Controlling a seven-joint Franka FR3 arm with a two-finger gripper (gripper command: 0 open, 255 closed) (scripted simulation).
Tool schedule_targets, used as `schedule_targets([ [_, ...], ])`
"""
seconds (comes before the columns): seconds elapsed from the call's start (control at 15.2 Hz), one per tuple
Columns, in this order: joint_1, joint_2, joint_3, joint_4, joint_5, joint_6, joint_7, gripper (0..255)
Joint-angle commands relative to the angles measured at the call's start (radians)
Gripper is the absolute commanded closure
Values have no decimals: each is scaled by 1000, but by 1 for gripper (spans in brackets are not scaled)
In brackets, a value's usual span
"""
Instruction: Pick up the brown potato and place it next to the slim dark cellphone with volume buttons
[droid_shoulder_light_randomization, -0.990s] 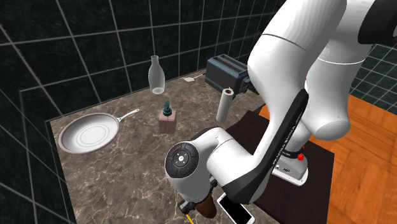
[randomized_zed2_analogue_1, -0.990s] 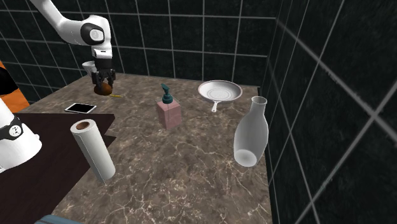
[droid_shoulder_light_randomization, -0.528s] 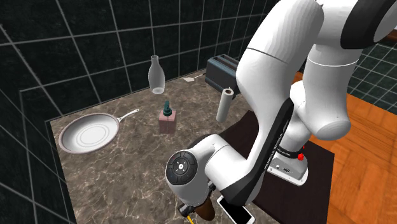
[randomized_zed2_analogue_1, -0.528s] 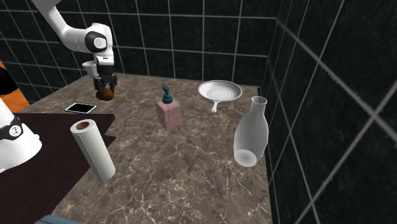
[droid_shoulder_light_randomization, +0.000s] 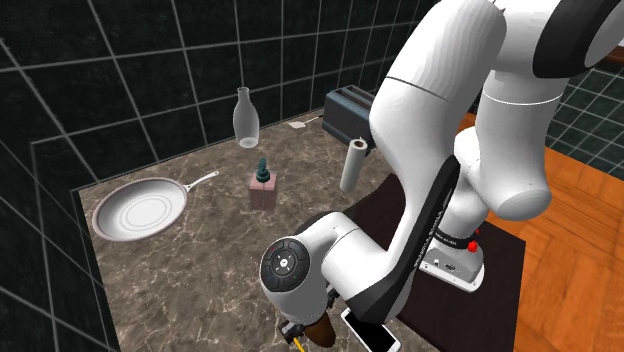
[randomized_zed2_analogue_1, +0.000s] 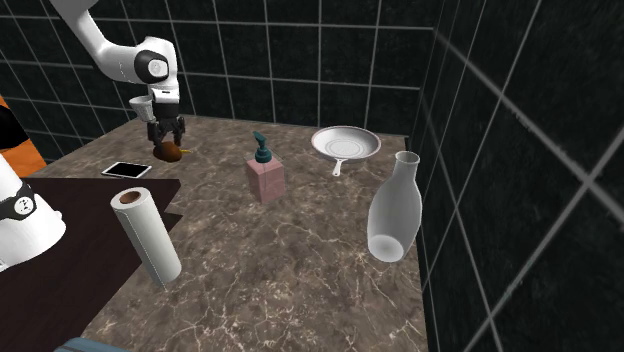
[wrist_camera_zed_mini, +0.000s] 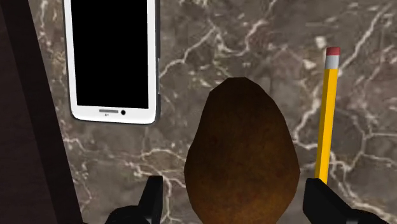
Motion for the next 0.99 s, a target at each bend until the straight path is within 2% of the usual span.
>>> schedule_targets([
  [0.0,0,0,0,0,0,0,0,0],
  [0.2,0,0,0,0,0,0,0,0],
  [0.46,-28,-99,46,37,84,-122,-58,0],
  [0.92,-28,-99,45,37,84,-122,-58,0],
])
